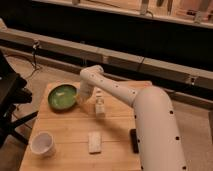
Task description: Push the ceramic bowl across the table
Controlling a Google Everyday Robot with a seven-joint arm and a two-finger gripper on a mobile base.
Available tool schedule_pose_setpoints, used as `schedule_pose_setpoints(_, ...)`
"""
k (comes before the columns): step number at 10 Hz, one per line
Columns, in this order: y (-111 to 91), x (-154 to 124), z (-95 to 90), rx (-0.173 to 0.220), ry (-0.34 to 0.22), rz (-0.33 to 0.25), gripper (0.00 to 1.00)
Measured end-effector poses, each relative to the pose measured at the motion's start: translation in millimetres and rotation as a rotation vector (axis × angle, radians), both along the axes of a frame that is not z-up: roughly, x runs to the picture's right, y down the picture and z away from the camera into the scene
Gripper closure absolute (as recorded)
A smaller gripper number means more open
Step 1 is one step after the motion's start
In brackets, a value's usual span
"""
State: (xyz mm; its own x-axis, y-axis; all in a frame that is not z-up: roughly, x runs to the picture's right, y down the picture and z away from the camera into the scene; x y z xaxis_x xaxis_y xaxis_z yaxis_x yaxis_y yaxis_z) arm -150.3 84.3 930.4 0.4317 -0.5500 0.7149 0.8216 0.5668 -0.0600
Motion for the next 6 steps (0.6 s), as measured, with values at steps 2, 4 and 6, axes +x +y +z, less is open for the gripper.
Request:
schedule_pose_setpoints(2, -2.3, -8.6, 3.0, 0.001, -0.018, -0.010, 1.00)
schedule_pose_setpoints(4, -3.9, -14.8, 7.0, 0.009, -0.044, -0.015, 1.00)
schedule_pose_setpoints(6, -4.3, -26.6, 9.8, 0.013, -0.081, -0.021, 1.00)
